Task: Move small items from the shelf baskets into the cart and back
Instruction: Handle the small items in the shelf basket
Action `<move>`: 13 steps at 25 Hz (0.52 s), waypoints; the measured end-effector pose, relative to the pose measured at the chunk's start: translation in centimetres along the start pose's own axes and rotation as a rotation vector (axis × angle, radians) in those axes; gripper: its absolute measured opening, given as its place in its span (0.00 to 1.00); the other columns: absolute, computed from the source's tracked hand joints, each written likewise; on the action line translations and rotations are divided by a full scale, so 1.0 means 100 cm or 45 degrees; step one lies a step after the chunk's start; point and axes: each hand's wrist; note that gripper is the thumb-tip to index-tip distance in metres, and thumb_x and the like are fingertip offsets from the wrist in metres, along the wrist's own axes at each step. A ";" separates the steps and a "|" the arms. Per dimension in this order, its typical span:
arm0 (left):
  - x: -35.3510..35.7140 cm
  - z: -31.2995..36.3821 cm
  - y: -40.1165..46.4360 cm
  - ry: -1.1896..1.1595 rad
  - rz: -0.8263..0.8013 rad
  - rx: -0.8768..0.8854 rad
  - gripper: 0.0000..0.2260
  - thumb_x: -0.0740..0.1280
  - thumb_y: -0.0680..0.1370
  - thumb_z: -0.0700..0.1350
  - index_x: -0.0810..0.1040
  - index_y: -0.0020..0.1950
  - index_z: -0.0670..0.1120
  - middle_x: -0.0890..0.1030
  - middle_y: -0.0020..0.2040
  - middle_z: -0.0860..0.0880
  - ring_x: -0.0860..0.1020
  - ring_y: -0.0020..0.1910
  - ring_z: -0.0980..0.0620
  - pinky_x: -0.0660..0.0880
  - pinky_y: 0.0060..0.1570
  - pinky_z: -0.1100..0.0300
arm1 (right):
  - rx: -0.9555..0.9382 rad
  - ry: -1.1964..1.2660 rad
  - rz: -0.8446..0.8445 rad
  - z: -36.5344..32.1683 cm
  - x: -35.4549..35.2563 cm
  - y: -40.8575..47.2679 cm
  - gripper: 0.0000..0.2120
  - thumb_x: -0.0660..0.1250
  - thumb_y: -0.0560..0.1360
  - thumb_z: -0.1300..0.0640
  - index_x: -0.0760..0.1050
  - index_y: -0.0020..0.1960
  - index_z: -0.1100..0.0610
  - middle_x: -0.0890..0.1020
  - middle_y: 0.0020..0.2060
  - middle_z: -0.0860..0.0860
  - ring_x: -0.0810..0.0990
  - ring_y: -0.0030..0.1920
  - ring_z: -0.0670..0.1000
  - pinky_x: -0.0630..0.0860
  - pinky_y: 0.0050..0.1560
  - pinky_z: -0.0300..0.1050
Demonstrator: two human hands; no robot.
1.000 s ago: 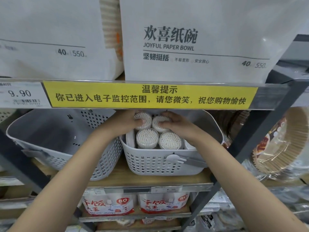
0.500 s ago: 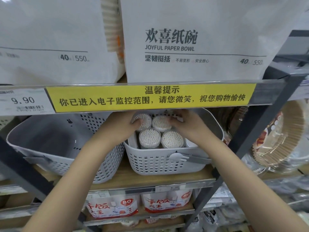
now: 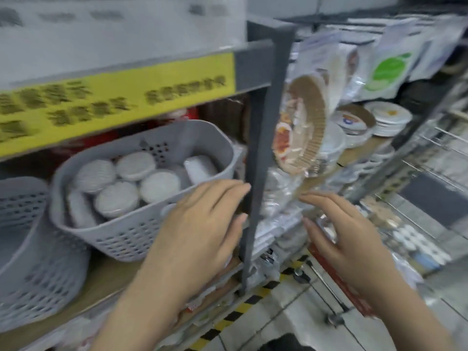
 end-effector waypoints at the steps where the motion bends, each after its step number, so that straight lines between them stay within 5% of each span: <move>1: 0.016 0.013 0.008 -0.072 -0.047 0.039 0.17 0.58 0.78 0.49 0.73 0.64 0.46 0.77 0.60 0.51 0.72 0.57 0.54 0.68 0.56 0.61 | 0.119 -0.011 0.013 0.018 -0.003 -0.019 0.15 0.59 0.78 0.50 0.73 0.62 0.52 0.74 0.57 0.40 0.70 0.54 0.36 0.65 0.57 0.26; 4: 0.074 0.049 0.037 -0.210 -0.228 0.131 0.18 0.56 0.77 0.51 0.74 0.63 0.48 0.77 0.58 0.53 0.74 0.55 0.55 0.70 0.53 0.65 | 0.487 -0.034 0.080 0.071 -0.010 -0.076 0.12 0.61 0.79 0.51 0.74 0.62 0.49 0.74 0.56 0.40 0.71 0.56 0.39 0.65 0.54 0.31; 8: 0.157 0.101 0.075 -0.449 -0.461 0.162 0.17 0.58 0.81 0.51 0.68 0.70 0.52 0.71 0.63 0.57 0.69 0.62 0.59 0.60 0.54 0.73 | 0.980 0.015 0.046 0.133 -0.025 -0.145 0.13 0.62 0.79 0.53 0.71 0.62 0.48 0.74 0.57 0.41 0.73 0.59 0.44 0.65 0.48 0.32; 13: 0.257 0.133 0.092 -0.528 -0.754 -0.009 0.19 0.60 0.80 0.51 0.67 0.71 0.53 0.72 0.66 0.57 0.72 0.62 0.59 0.69 0.58 0.65 | 1.347 0.109 -0.055 0.198 -0.021 -0.196 0.14 0.62 0.79 0.51 0.71 0.64 0.51 0.75 0.58 0.43 0.75 0.58 0.46 0.68 0.51 0.39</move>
Point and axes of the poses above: each hand's wrist, its own y-axis towards the middle knuckle, its own x-axis out of the palm, z = x × y
